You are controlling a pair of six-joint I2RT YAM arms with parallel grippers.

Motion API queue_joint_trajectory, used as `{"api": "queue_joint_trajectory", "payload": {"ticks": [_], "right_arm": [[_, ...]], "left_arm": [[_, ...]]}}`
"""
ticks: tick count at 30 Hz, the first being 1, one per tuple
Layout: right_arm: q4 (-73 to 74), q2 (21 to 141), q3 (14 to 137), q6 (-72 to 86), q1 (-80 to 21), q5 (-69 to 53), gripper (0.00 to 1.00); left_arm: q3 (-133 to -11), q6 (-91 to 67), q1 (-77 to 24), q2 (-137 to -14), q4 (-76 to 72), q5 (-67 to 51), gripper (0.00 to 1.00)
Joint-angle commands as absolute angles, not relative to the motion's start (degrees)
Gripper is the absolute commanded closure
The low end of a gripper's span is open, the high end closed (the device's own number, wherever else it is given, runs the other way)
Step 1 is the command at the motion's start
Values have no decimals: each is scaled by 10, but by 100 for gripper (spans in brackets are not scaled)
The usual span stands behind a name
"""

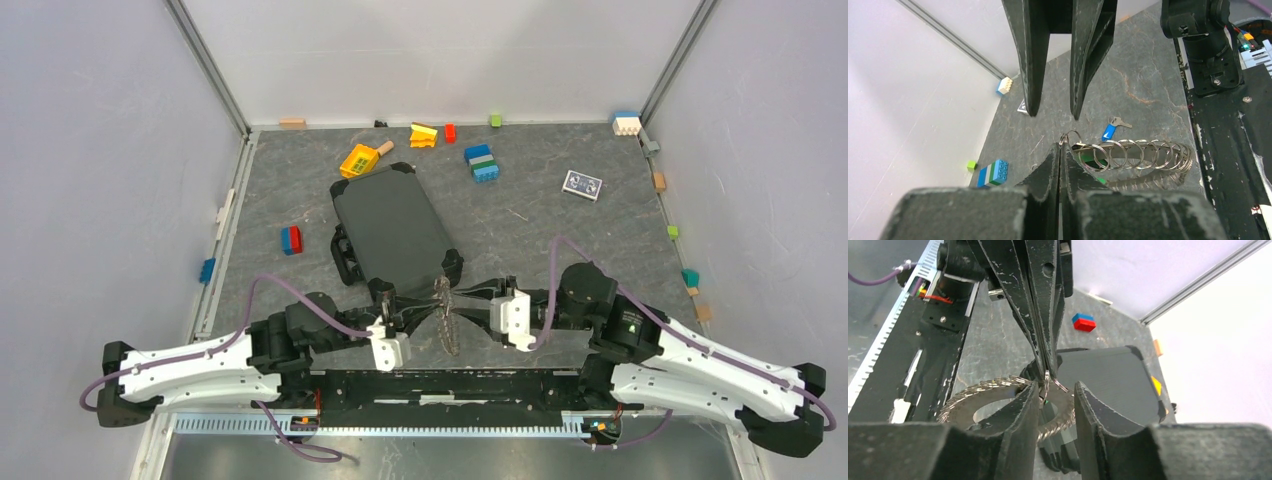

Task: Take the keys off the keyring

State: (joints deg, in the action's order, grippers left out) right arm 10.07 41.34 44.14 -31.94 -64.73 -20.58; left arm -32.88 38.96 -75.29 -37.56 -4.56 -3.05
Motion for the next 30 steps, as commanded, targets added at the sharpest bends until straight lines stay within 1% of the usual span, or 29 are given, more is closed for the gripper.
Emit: {"api": "queue_joint_trajectory", "payload": {"ticks": [1,7,16,20,30], "right_arm": [[16,383,414,-308,-648,-202,61],[-52,361,364,-266,-648,-194,61],[-140,383,325,-185,-648,-233,61],[-162,387,316,-168,-648,-220,63],[-165,396,308,-149,-649,-174,69]], "left_arm": [[-312,383,-754,-338,-112,-17,98],[-301,375,-754,-316,-123,-14,98],[-301,373,-754,-319,-127,-16,98],[-302,374,-754,-322,-128,-18,98],[-301,374,-754,-316,-128,-23,98]]}}
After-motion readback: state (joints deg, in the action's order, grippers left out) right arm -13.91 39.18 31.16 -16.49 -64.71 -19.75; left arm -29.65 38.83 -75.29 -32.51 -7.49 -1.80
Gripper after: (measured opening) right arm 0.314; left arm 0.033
